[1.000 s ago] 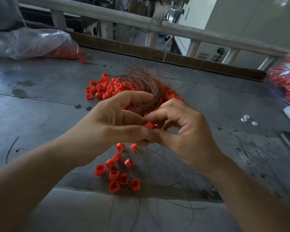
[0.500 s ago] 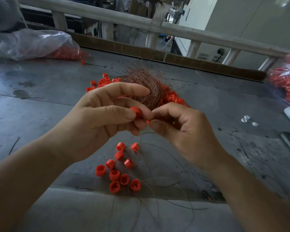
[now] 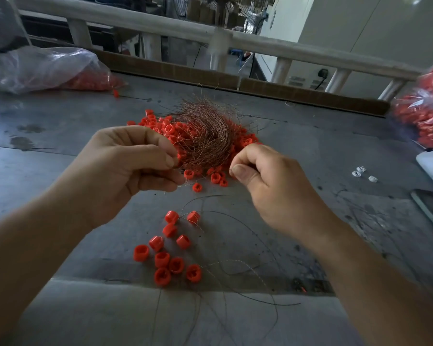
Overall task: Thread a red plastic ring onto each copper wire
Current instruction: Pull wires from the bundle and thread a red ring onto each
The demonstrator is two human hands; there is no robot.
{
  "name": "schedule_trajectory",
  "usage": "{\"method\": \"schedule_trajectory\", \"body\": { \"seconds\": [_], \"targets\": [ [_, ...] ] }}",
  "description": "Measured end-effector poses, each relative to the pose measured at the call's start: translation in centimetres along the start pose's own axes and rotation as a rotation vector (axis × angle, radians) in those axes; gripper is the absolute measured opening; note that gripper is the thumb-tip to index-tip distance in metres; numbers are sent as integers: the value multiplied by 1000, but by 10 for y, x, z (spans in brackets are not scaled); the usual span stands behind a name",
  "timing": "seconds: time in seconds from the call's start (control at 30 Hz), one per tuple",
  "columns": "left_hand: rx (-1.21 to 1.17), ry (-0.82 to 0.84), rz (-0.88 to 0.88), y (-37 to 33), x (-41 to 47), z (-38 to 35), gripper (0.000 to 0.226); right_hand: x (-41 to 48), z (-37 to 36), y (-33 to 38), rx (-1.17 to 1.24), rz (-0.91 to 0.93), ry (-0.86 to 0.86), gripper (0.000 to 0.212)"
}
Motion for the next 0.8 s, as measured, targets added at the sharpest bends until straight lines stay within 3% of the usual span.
{"method": "schedule_trajectory", "body": {
  "seconds": [0.1,0.17,0.3,0.4,0.47,0.57,0.67,0.8],
  "targets": [
    [35,-40,26,1,1,5,14,1,1,-5,-6,-30,16,18],
    [178,-44,62,4,3,9,23,0,-7,-11,-12,-61,135,24],
    [599,100,163,21,5,1,23,-7,-24,-22,-94,-126,417,25],
    [652,156,207,28,2,-5,13,-11,-31,-21,-152,-119,515,20],
    [663,90,175,26,6,-1,27,-12,-30,-19,-122,-122,502,21],
    [684,-224,20,15,16,22,13,-9,-22,-19,-119,-135,395,33],
    [901,-471,-149,3,18,32,14,-5,-12,-22,-99,-160,256,33],
    [1080,-418,-159,17,36,28,34,-4,-10,-25,-114,-166,187,26]
  ]
}}
Point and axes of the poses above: each hand's wrist, its own x-axis towards the middle knuckle, its own z-axis out of the back of the hand, y = z × x, the point moved 8 cm from there along x, towards the middle knuckle, and after that the axes turned 8 degrees about z, right-handed, at the moved point
